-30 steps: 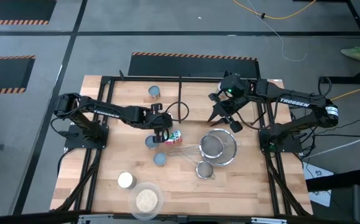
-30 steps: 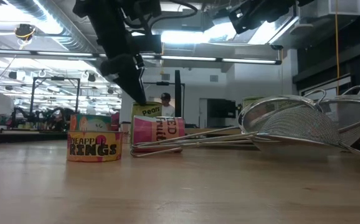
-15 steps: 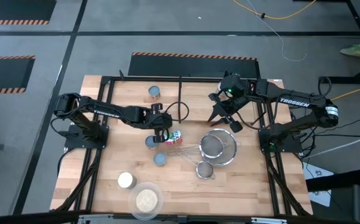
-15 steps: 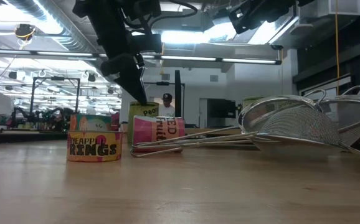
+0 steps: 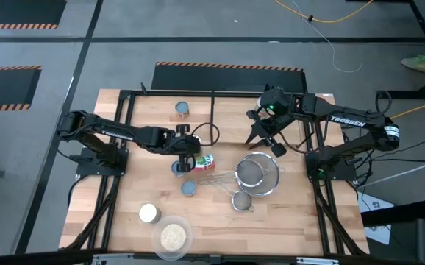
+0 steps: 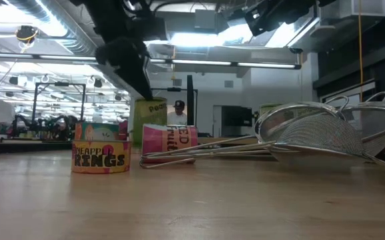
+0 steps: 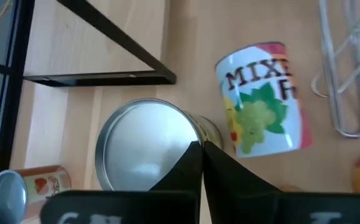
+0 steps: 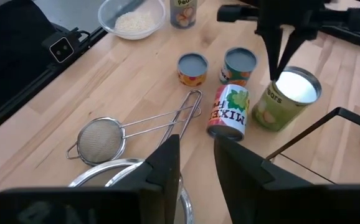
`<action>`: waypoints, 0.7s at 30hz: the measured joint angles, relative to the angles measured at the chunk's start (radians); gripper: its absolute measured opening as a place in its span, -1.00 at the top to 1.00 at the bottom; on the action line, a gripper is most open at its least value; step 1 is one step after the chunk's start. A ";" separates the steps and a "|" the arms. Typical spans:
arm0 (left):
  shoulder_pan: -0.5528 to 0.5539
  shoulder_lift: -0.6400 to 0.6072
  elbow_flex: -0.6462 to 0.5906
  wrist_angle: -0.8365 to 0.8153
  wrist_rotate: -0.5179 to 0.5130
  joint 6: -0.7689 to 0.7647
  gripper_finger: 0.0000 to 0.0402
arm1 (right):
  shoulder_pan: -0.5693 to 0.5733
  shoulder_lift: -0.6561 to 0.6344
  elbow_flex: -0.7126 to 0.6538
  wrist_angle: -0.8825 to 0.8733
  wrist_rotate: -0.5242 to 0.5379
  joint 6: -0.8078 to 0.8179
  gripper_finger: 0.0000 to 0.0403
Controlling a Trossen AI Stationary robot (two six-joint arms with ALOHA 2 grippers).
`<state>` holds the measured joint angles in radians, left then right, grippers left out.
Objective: Pick and place cans onto a shelf
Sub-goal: Put the canned pears on the shelf
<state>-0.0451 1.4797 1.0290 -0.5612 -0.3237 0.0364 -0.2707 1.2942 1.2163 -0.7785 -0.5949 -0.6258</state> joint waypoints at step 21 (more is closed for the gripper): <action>-0.100 -0.173 0.002 0.137 0.233 0.001 1.00 | 0.027 0.074 0.001 0.331 -0.013 0.127 0.48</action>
<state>-0.1454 1.3064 1.0313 -0.4246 -0.0904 0.0372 -0.2433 1.3683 1.2171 -0.4477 -0.6074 -0.4988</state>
